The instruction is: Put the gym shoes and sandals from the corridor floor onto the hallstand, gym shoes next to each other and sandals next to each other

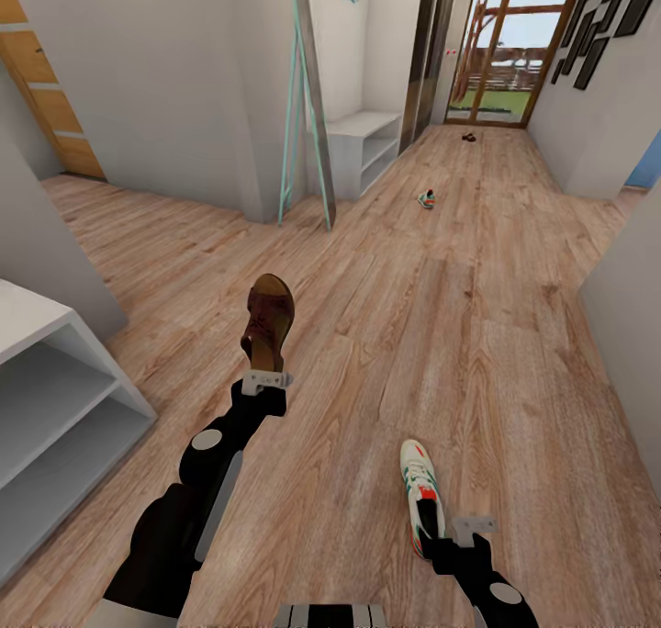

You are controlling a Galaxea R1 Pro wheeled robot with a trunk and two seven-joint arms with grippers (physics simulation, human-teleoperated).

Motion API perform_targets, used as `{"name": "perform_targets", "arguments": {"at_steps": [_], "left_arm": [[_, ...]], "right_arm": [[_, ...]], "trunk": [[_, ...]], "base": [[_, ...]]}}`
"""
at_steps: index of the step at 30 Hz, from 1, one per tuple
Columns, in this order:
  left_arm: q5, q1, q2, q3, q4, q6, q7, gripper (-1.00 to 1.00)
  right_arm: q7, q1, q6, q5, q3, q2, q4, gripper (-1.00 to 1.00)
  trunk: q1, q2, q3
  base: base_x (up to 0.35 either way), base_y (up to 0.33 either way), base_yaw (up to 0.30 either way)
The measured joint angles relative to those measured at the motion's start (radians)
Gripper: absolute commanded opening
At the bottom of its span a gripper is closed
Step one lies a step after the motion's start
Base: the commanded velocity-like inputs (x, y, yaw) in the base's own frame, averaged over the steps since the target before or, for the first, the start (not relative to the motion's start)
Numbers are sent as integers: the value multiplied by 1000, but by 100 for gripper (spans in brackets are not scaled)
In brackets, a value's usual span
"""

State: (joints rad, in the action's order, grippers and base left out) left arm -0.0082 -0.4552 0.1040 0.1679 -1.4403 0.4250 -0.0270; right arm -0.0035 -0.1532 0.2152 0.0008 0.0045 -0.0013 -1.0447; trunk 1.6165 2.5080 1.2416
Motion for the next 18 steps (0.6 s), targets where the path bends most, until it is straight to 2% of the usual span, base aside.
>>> {"name": "perform_targets", "arguments": {"at_steps": [14, 18], "left_arm": [[0, 0, 0, 0, 0, 0, 0, -100], [0, 0, 0, 0, 0, 0, 0, -100]], "right_arm": [[-1, 0, 0, -1, 1, 0, -3, 100], [-2, 0, -1, -1, 1, 1, -2, 100]], "trunk": [[6, 3, 75], [6, 3, 77]], "base": [[0, 0, -87], [0, 0, -13]]}}
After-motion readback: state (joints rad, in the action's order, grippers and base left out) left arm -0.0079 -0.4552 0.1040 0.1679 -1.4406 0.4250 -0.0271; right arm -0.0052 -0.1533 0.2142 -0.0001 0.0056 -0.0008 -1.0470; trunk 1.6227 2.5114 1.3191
